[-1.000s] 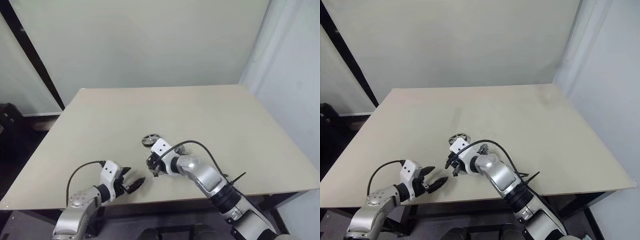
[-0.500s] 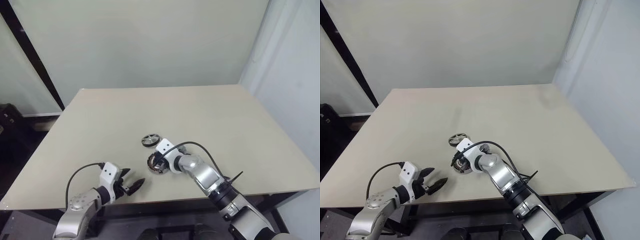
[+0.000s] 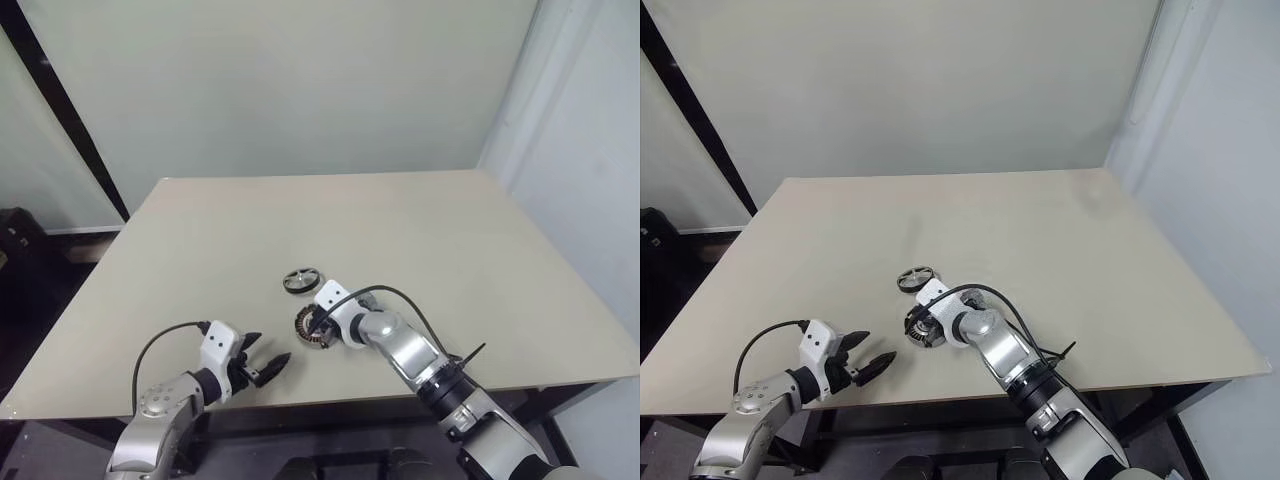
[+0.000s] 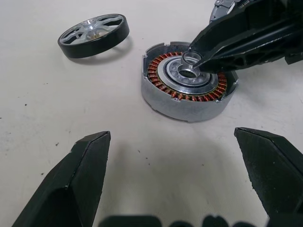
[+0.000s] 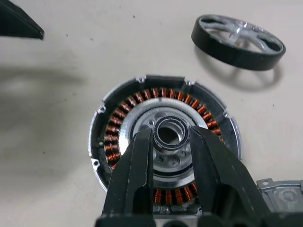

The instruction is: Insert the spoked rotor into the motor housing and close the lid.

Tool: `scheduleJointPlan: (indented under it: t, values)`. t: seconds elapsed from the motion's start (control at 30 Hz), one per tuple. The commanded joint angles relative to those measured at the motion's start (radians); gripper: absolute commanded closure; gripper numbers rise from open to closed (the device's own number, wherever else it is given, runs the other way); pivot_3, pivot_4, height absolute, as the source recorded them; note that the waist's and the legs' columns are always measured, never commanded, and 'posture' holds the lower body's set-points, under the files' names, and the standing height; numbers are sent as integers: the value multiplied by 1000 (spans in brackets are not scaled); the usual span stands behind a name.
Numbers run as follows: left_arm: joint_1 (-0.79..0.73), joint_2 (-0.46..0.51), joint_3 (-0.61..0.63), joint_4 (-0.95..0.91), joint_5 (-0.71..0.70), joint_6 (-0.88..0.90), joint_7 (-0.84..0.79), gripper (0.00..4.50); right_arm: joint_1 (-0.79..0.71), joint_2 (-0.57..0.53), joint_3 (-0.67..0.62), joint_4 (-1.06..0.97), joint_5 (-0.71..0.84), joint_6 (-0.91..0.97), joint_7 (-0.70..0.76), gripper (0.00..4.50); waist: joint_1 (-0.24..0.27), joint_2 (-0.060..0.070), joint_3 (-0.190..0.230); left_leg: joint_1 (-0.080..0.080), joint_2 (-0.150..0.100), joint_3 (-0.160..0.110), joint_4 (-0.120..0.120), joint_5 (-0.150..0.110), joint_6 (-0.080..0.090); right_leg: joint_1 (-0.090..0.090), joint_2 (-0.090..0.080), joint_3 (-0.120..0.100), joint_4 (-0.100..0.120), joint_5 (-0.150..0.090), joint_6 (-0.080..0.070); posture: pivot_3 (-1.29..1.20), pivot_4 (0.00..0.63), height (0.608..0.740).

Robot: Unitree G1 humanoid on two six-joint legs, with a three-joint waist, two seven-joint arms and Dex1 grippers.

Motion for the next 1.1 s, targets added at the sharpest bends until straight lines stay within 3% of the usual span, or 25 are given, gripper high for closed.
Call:
scheduleJointPlan:
  t: [0.03,1.1]
  values:
    - [-14,-1,4,-18,1,-21,0,0,-20,14,-25,-2,-10,-29,-5,3698,0,0,0,0,0,0,0,0,0,0,0,0,0,0,0,0,0,740]
    - [-11,-8,5,-16,5,-34,4,0,-33,27,-28,42,-45,-47,9,3698,0,0,0,2,0,0,0,0,0,2,0,0,1,0,0,0,0,740]
